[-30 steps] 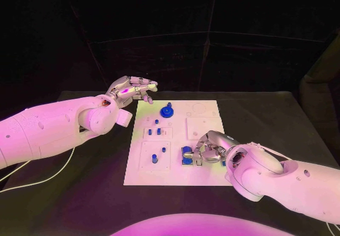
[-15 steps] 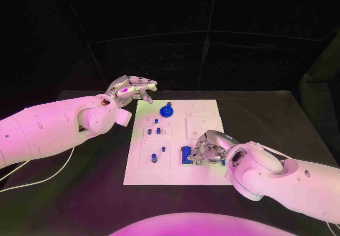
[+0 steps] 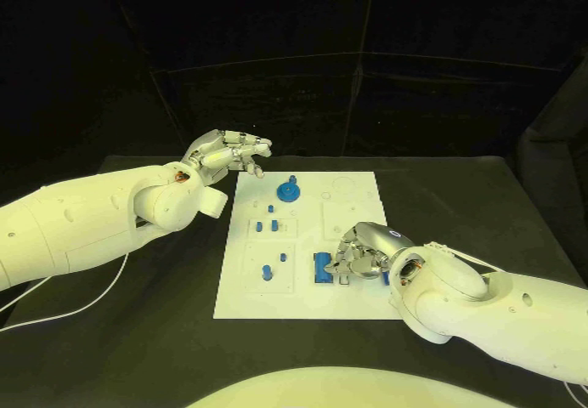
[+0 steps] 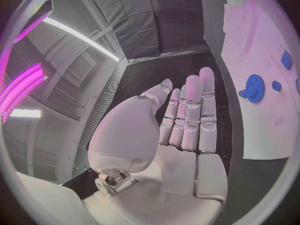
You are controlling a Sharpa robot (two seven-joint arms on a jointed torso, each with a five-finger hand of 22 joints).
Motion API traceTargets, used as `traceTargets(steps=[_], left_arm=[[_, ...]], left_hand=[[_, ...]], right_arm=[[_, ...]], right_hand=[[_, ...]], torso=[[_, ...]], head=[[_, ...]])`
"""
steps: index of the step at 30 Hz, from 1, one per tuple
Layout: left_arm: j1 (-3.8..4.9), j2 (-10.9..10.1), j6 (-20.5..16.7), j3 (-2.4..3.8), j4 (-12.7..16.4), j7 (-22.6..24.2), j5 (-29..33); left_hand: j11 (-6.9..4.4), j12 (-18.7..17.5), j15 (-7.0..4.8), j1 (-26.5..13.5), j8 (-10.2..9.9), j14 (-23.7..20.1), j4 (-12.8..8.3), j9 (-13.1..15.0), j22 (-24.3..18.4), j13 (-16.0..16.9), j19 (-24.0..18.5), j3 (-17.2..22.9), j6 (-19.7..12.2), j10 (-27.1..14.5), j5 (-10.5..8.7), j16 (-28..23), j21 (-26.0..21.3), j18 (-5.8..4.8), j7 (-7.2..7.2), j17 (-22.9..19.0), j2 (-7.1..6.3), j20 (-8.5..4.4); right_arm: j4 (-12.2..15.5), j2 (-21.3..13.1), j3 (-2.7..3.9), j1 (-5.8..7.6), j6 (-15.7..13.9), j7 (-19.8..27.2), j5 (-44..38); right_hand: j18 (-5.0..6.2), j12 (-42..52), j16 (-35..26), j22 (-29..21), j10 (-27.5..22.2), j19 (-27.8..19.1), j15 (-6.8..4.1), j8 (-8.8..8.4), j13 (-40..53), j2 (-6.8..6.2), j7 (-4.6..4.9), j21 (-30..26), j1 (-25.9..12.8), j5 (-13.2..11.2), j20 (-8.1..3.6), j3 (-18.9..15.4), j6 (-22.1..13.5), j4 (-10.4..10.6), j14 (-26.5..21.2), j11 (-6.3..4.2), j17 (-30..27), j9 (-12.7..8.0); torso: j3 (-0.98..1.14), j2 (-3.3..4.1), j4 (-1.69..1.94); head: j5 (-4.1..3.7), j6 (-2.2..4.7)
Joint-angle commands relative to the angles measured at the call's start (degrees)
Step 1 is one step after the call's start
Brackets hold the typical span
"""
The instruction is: Assemble the parts on the task board
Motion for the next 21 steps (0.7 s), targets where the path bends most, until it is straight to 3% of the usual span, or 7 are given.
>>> traceTargets(steps=[1, 5, 9, 15, 21], left_arm=[[0.11, -0.02, 0.56, 0.05, 0.09, 0.18, 0.16], [0.11, -0.02, 0.55, 0.05, 0.07, 0.18, 0.16], [0.1, -0.03, 0.53, 0.04, 0.06, 0.26, 0.16], [0.1, -0.03, 0.45, 0.04, 0.14, 0.5, 0.16], [0.09, 0.12, 0.45, 0.03, 0.31, 0.74, 0.16]], left_hand=[[0.0, 0.23, -0.02, 0.45, 0.19, -0.25, -0.13, -0.09, -0.09, -0.06, 0.42, -0.08, -0.26, -0.37, 0.37, 0.33, -0.19, 0.72, 0.01, -0.05, 0.22, 0.02], [0.0, 0.23, -0.02, 0.45, 0.19, -0.25, -0.13, -0.09, -0.09, -0.06, 0.42, -0.08, -0.26, -0.37, 0.37, 0.33, -0.19, 0.72, 0.01, -0.05, 0.22, 0.02], [0.0, 0.25, -0.02, 0.48, 0.21, -0.27, -0.16, -0.09, -0.09, -0.07, 0.42, -0.06, -0.28, -0.39, 0.38, 0.34, -0.19, 0.72, 0.01, -0.07, 0.23, 0.02], [0.0, 0.27, -0.02, 0.5, 0.22, -0.27, -0.18, -0.09, -0.1, -0.08, 0.41, -0.05, -0.3, -0.41, 0.38, 0.35, -0.2, 0.72, 0.02, -0.08, 0.24, 0.02], [0.0, 0.29, -0.02, 0.52, 0.24, -0.28, -0.2, -0.09, -0.1, -0.08, 0.41, -0.05, -0.3, -0.41, 0.38, 0.36, -0.2, 0.72, 0.01, -0.09, 0.24, 0.02]], right_arm=[[1.33, -1.6, 0.03, 0.08, -2.66, 4.72, 1.4], [3.22, -4.82, 0.06, 0.13, -3.55, 8.27, 4.69], [4.61, -8.64, 0.08, 0.38, -2.66, 9.67, 7.61], [5.1, -14.09, 0.07, 0.62, 0.3, 9.03, 7.81], [4.87, -16.36, 0.05, 0.63, 2.65, 6.92, 4.44]], right_hand=[[-0.36, -0.15, -0.33, 0.0, 0.1, 0.45, -0.39, 0.12, -0.05, 0.72, -0.12, 0.26, -0.31, 0.6, -0.31, -0.59, -0.49, 0.13, 3.6, -0.22, 3.83, -0.02], [-0.32, -0.63, -0.45, -0.22, -0.16, 0.34, -0.21, -0.36, -0.31, 1.33, 0.17, 0.11, -0.61, 1.55, -0.2, -1.13, -1.5, 0.56, 3.56, 0.02, 3.69, -0.23], [-0.33, -0.76, -0.44, -0.15, -0.22, 0.34, 0.01, -1.1, -0.27, 2.07, 0.47, 0.13, 0.07, 3.44, 0.0, -1.46, -2.18, 0.46, 3.58, 0.27, 3.8, -0.57], [-0.36, -0.73, -0.38, 0.06, -0.15, 0.41, 0.18, -2.19, -0.13, 2.59, 0.75, 0.24, 0.96, 4.3, 0.16, -1.75, -2.5, 0.08, 3.63, 0.48, 3.98, -1.07], [-0.4, -0.76, -0.3, 0.31, -0.02, 0.49, 0.22, -3.02, -0.05, 3.02, 0.75, 0.38, 1.38, 5.64, 0.25, -2.21, -1.67, 0.01, 3.66, 0.49, 4.18, -1.45]], torso=[[0.05, 0.02, -0.03], [0.02, -0.04, -0.02], [-0.02, -0.03, -0.07], [-0.03, -0.03, -0.24], [0.04, 0.03, -0.26]], head=[[-0.19, 0.04], [-0.46, 0.09], [-0.94, 0.22], [-1.74, 0.39], [-2.57, 0.57]])
